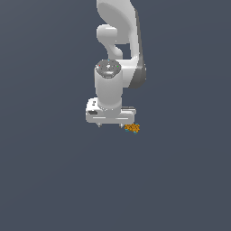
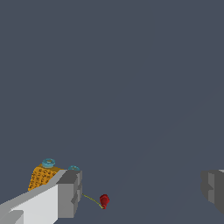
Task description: Pick up the object and move it to a goal position.
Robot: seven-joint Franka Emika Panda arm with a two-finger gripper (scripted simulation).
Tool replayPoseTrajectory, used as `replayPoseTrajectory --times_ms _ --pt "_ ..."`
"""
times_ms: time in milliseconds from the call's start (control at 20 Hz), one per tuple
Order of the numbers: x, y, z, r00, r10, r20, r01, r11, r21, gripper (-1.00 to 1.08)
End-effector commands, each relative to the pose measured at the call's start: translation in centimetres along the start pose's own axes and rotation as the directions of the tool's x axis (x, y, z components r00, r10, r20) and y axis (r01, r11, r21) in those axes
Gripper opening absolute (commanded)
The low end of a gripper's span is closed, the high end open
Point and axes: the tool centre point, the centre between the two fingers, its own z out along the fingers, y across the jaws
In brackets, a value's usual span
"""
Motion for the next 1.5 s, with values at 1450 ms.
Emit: replayPoseTrajectory --times_ms 1450 --pt "-1.1 0.2 2.0 0.974 -0.226 0.009 0.226 0.974 -0.009 1.00"
